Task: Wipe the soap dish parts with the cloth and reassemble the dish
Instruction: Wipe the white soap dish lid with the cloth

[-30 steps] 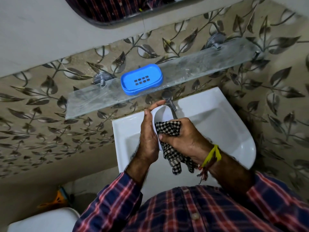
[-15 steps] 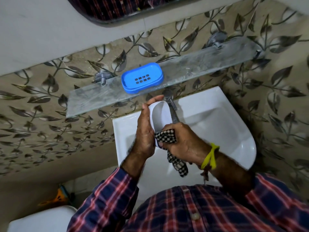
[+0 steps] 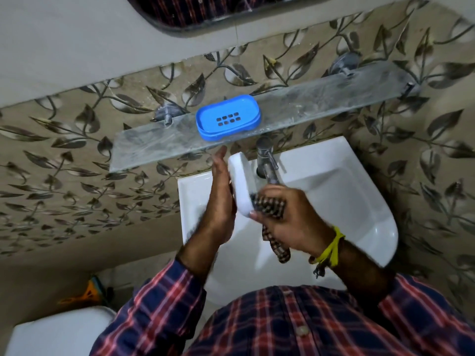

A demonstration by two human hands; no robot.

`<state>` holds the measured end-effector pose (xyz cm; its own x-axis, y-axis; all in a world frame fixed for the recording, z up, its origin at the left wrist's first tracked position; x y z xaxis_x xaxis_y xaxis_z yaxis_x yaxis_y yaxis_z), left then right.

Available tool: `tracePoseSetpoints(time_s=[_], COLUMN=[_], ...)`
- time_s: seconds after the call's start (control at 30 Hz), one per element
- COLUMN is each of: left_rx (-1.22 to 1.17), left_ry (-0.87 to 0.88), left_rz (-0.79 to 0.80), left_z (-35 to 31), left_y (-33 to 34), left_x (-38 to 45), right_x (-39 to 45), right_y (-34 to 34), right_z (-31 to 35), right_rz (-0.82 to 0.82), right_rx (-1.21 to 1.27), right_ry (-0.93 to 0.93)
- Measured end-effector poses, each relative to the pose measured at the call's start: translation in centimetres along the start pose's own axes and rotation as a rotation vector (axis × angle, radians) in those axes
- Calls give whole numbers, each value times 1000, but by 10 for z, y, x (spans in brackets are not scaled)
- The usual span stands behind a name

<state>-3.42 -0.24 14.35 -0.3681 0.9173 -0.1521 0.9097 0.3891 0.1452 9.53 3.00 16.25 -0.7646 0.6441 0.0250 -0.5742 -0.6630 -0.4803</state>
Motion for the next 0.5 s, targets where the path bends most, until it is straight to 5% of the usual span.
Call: tracePoseSetpoints(time_s=[0.13, 0.2, 0.5], left_rx=[645, 686, 437], left_ry=[526, 658, 611], left_rz=[152, 182, 35], left_z=[4, 3, -11], left_y=[18, 24, 14], left_x=[-36, -42, -23], right_x=[1, 2, 2], right_y=[-9, -6, 7], right_z=[-10, -5, 1], right_rz=[21, 73, 178], right_rx=[618, 806, 819], right_ry=[247, 297, 203])
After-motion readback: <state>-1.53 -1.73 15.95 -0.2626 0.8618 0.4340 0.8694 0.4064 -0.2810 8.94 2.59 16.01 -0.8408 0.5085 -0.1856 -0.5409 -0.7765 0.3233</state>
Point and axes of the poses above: each hand's wrist, its own x-axis towards the middle knuckle, its own y-axis out of the palm, z = x × y, the point moved 8 cm from there along x, towards the middle knuckle, and after that the axes turned 9 degrees about z, right-handed, at the moved point
